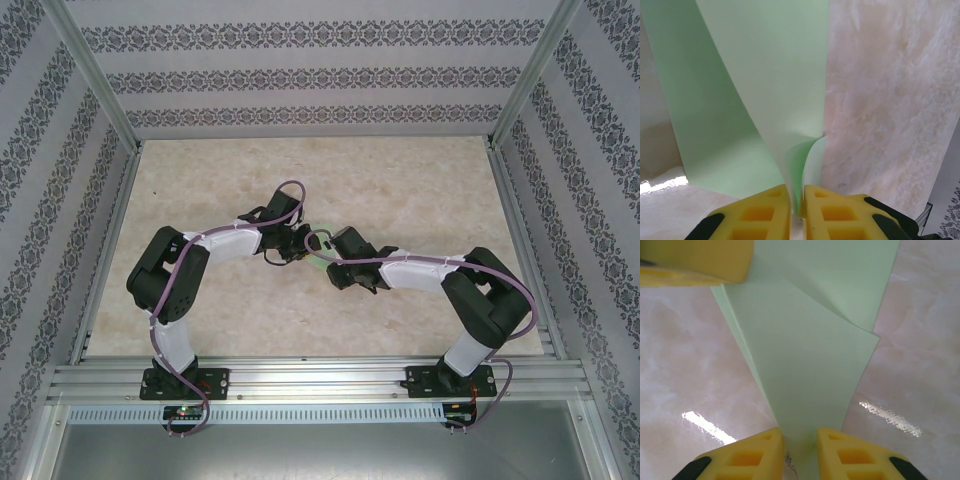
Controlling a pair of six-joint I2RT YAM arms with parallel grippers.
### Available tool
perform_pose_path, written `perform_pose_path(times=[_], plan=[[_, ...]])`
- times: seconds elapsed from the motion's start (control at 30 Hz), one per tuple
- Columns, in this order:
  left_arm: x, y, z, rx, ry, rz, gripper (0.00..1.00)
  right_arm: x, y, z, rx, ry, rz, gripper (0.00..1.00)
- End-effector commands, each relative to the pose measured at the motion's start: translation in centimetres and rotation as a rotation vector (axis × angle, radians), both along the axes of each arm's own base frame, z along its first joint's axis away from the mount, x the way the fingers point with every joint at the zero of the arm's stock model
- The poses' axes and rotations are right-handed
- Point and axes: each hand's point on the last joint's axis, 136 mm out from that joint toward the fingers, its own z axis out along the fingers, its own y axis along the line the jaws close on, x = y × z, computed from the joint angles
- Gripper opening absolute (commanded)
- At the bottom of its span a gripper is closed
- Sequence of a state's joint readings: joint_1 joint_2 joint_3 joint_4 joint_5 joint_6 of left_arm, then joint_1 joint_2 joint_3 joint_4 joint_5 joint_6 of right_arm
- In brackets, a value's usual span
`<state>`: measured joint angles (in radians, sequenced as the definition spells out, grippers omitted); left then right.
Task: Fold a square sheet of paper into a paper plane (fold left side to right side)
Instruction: Fourth fold the wing at the center of the table.
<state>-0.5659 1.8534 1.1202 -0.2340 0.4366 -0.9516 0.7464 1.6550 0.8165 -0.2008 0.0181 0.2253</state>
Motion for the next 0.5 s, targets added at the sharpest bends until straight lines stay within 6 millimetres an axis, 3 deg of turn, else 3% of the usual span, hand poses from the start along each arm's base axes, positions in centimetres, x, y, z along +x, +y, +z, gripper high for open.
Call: perform_pose_path(times=[0.0, 0.17, 0.47], plan=[[0.0, -0.6, 1.5, -0.005, -0.03, -0.02, 0.16, 0.5, 0.4, 0.1, 0.011, -0.018, 0.005, 0.19], [0.1, -0.5, 1.7, 0.005, -0.034, -0.027, 0.21, 0.5, 0.3, 0.0, 0.024, -0.006, 0.01, 0.13], [1.0, -0.4, 3.8, 0.02, -0.085, -0.048, 0.41, 0.1, 0.3, -0.6, 0.035, 0.02, 0.017, 0.11]])
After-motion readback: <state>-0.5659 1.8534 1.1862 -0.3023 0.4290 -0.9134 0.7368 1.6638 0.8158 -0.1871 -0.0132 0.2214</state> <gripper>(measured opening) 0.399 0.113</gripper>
